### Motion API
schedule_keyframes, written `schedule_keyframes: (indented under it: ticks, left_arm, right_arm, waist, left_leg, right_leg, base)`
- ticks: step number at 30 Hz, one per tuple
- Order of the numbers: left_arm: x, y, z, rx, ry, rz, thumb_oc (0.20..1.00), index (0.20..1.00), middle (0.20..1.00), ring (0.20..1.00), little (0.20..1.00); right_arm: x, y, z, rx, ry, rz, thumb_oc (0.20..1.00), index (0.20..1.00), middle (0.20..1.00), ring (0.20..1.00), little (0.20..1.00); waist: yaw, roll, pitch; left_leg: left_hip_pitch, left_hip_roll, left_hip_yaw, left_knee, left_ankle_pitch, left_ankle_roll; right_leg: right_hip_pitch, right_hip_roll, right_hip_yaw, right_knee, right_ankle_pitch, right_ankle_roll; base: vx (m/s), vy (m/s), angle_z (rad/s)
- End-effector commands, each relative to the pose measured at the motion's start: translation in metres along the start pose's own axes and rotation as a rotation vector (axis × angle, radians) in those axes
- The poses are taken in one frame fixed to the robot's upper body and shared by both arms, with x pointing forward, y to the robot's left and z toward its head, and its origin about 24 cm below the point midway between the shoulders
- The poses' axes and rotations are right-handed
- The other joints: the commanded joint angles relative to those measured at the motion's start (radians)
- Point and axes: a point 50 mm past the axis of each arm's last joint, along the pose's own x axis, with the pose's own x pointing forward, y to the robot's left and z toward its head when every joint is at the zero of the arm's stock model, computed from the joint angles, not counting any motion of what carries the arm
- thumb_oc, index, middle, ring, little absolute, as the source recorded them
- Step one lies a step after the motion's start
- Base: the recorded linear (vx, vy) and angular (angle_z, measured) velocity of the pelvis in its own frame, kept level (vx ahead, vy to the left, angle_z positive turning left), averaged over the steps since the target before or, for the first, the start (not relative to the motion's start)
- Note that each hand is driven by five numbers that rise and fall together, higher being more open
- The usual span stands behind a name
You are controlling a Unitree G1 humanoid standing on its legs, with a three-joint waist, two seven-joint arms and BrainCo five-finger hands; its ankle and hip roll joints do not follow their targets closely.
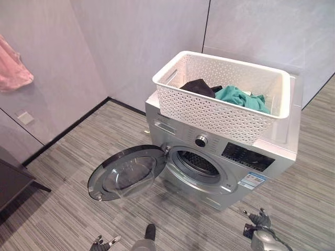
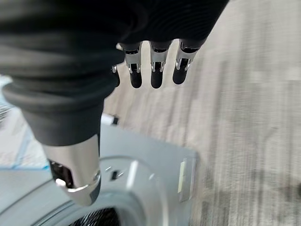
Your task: Grab the laundry basket,head to the washer,open it,put in the laundry and shut it.
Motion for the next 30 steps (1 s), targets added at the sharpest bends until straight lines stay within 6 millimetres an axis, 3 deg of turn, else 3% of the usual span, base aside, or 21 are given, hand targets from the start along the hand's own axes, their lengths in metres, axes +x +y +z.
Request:
schedule_keyframes:
  ticks: [1, 4, 6, 7, 8, 10, 12, 15, 17, 18, 19, 20, 22, 23, 24, 26, 28, 30]
  left_arm:
    - [0.002, 0.000, 0.020, 0.058, -0.097, -0.044, 1.000, 1.000, 1.000, 1.000, 1.000]
    - [0.003, -0.003, 0.037, 0.088, -0.157, -0.071, 1.000, 1.000, 1.000, 1.000, 1.000]
    - [0.005, -0.007, 0.064, 0.105, -0.244, -0.088, 1.000, 1.000, 1.000, 1.000, 1.000]
    - [0.006, -0.013, 0.089, 0.103, -0.319, -0.096, 1.000, 1.000, 1.000, 1.000, 1.000]
    - [0.006, -0.017, 0.102, 0.096, -0.354, -0.100, 1.000, 1.000, 1.000, 1.000, 1.000]
    - [0.007, -0.021, 0.112, 0.084, -0.378, -0.100, 1.000, 1.000, 1.000, 1.000, 1.000]
    - [0.006, -0.033, 0.142, 0.058, -0.452, -0.107, 1.000, 1.000, 1.000, 1.000, 1.000]
    - [0.004, -0.035, 0.163, 0.055, -0.511, -0.093, 1.000, 1.000, 1.000, 1.000, 1.000]
    - [0.004, -0.036, 0.165, 0.047, -0.513, -0.090, 1.000, 1.000, 1.000, 1.000, 1.000]
    - [0.004, -0.036, 0.164, 0.048, -0.512, -0.090, 1.000, 1.000, 1.000, 1.000, 1.000]
    - [0.004, -0.033, 0.162, 0.055, -0.509, -0.089, 1.000, 1.000, 1.000, 1.000, 1.000]
    - [0.004, -0.033, 0.162, 0.056, -0.509, -0.089, 1.000, 1.000, 1.000, 1.000, 1.000]
    - [0.004, -0.024, 0.161, 0.054, -0.505, -0.067, 1.000, 1.000, 1.000, 1.000, 1.000]
    - [0.004, -0.013, 0.161, 0.046, -0.501, -0.027, 1.000, 1.000, 1.000, 1.000, 1.000]
    - [0.003, -0.001, 0.158, 0.018, -0.504, 0.016, 1.000, 1.000, 1.000, 1.000, 1.000]
    - [0.001, 0.014, 0.144, -0.027, -0.484, 0.057, 1.000, 1.000, 1.000, 1.000, 1.000]
    - [0.002, 0.025, 0.128, -0.066, -0.431, 0.086, 1.000, 1.000, 1.000, 1.000, 1.000]
    - [0.003, 0.025, 0.130, -0.057, -0.431, 0.090, 1.000, 1.000, 1.000, 1.000, 1.000]
  right_arm:
    - [0.004, -0.020, 0.030, 0.084, -0.135, -0.102, 1.000, 1.000, 1.000, 1.000, 1.000]
    - [0.005, -0.030, 0.039, 0.095, -0.172, -0.150, 1.000, 1.000, 1.000, 1.000, 1.000]
    - [0.006, -0.036, 0.052, 0.112, -0.213, -0.183, 1.000, 1.000, 1.000, 1.000, 1.000]
    - [0.004, -0.035, 0.075, 0.095, -0.308, -0.177, 1.000, 1.000, 1.000, 1.000, 1.000]
    - [0.002, -0.034, 0.087, 0.085, -0.358, -0.175, 1.000, 1.000, 1.000, 1.000, 1.000]
    - [0.001, -0.032, 0.097, 0.082, -0.396, -0.170, 1.000, 1.000, 1.000, 1.000, 1.000]
    - [-0.003, -0.035, 0.113, 0.109, -0.456, -0.181, 1.000, 1.000, 1.000, 1.000, 1.000]
    - [-0.013, -0.031, 0.136, 0.167, -0.548, -0.167, 1.000, 1.000, 1.000, 1.000, 1.000]
    - [-0.022, -0.028, 0.144, 0.172, -0.609, -0.153, 1.000, 1.000, 1.000, 1.000, 1.000]
    - [-0.022, -0.028, 0.144, 0.170, -0.608, -0.153, 1.000, 1.000, 1.000, 1.000, 1.000]
    - [-0.033, -0.027, 0.158, 0.189, -0.684, -0.160, 1.000, 1.000, 1.000, 1.000, 1.000]
    - [-0.033, -0.026, 0.158, 0.189, -0.683, -0.161, 1.000, 1.000, 1.000, 1.000, 1.000]
    - [-0.050, -0.022, 0.182, 0.226, -0.802, -0.142, 1.000, 1.000, 1.000, 1.000, 1.000]
    - [-0.066, -0.019, 0.205, 0.296, -0.911, -0.132, 1.000, 1.000, 1.000, 1.000, 1.000]
    - [-0.088, -0.020, 0.230, 0.372, -1.044, -0.132, 1.000, 1.000, 1.000, 1.000, 1.000]
    - [-0.109, -0.030, 0.261, 0.488, -1.175, -0.167, 1.000, 1.000, 1.000, 1.000, 1.000]
    - [-0.122, -0.039, 0.288, 0.471, -1.264, -0.232, 1.000, 1.000, 1.000, 1.000, 1.000]
    - [-0.130, -0.040, 0.296, 0.466, -1.309, -0.240, 1.000, 1.000, 1.000, 1.000, 1.000]
  waist:
    - [-0.003, -0.022, -0.019]
    - [-0.019, -0.024, -0.019]
    - [-0.032, -0.030, -0.015]
    - [-0.043, -0.043, 0.004]
    - [-0.047, -0.048, 0.022]
    - [-0.053, -0.051, 0.032]
    - [-0.072, -0.057, 0.035]
    - [-0.082, -0.059, 0.028]
    - [-0.084, -0.050, 0.006]
    - [-0.083, -0.052, 0.003]
    - [-0.079, -0.054, -0.018]
    - [-0.076, -0.056, -0.022]
    - [-0.075, -0.059, -0.016]
    - [-0.077, -0.053, 0.005]
    - [-0.058, -0.053, 0.007]
    - [-0.047, -0.047, 0.007]
    - [-0.032, -0.057, 0.000]
    - [-0.023, -0.066, 0.003]
  left_leg:
    - [0.007, 0.097, -0.014, 0.069, -0.129, -0.032]
    - [-0.003, 0.103, -0.019, 0.083, -0.132, -0.037]
    - [-0.030, 0.111, -0.027, 0.128, -0.145, -0.046]
    - [-0.089, 0.112, -0.041, 0.243, -0.161, -0.055]
    - [-0.136, 0.100, -0.064, 0.329, -0.179, -0.057]
    - [-0.165, 0.098, -0.081, 0.372, -0.187, -0.058]
    - [-0.207, 0.153, -0.037, 0.281, -0.138, -0.056]
    - [-0.201, 0.170, 0.029, 0.141, -0.120, -0.039]
    - [-0.188, 0.133, 0.028, 0.160, -0.111, -0.035]
    - [-0.190, 0.130, 0.030, 0.161, -0.112, -0.034]
    - [-0.167, 0.080, 0.053, 0.197, -0.153, -0.007]
    - [-0.171, 0.077, 0.057, 0.197, -0.151, -0.004]
    - [-0.132, 0.036, 0.083, 0.207, -0.186, 0.040]
    - [-0.096, 0.015, 0.097, 0.208, -0.210, 0.076]
    - [-0.049, -0.003, 0.130, 0.188, -0.226, 0.094]
    - [0.005, -0.013, 0.141, 0.151, -0.242, 0.098]
    - [0.061, -0.020, 0.130, 0.101, -0.253, 0.091]
    - [0.094, -0.014, 0.127, 0.078, -0.258, 0.080]
  right_leg:
    - [-0.068, -0.090, -0.012, 0.005, -0.021, 0.025]
    - [-0.069, -0.083, -0.007, 0.012, -0.031, 0.017]
    - [-0.071, -0.072, -0.008, 0.018, -0.044, 0.005]
    - [-0.079, -0.065, 0.001, 0.030, -0.054, -0.010]
    - [-0.088, -0.061, 0.011, 0.041, -0.056, -0.016]
    - [-0.091, -0.058, 0.014, 0.046, -0.060, -0.019]
    - [-0.076, -0.065, -0.005, 0.040, -0.074, -0.005]
    - [-0.080, -0.099, -0.008, 0.047, -0.077, 0.018]
    - [-0.078, -0.148, -0.002, 0.053, -0.062, 0.054]
    - [-0.081, -0.151, -0.001, 0.056, -0.063, 0.056]
    - [-0.090, -0.217, 0.018, 0.118, -0.051, 0.082]
    - [-0.097, -0.221, 0.022, 0.121, -0.050, 0.084]
    - [-0.171, -0.267, 0.067, 0.289, 0.000, 0.071]
    - [-0.233, -0.271, 0.072, 0.425, 0.045, 0.053]
    - [-0.282, -0.300, 0.024, 0.439, 0.074, 0.062]
    - [-0.280, -0.256, -0.011, 0.251, 0.084, 0.083]
    - [-0.332, -0.188, 0.073, 0.027, 0.158, 0.122]
    - [-0.361, -0.168, 0.091, -0.027, 0.191, 0.139]
  base:
    - [0.04, 0.010, -0.06]
    - [0.02, -0.021, -0.01]
    - [-0.03, -0.072, 0.08]
    - [-0.10, -0.084, 0.18]
    - [-0.10, -0.059, 0.20]
    - [-0.02, 0.038, 0.17]
    - [0.08, 0.193, 0.17]
    - [0.15, 0.320, 0.46]
    - [0.20, 0.393, 0.00]
    - [0.26, 0.506, -0.23]
    - [0.19, 0.378, -0.28]
    - [0.28, 0.545, -0.32]
    - [0.15, 0.404, -0.22]
    - [0.19, 0.480, -0.56]
    - [0.28, 0.390, -0.92]
    - [0.27, 0.075, -1.15]
    - [0.30, -0.119, -0.71]
    - [0.29, -0.189, 0.33]
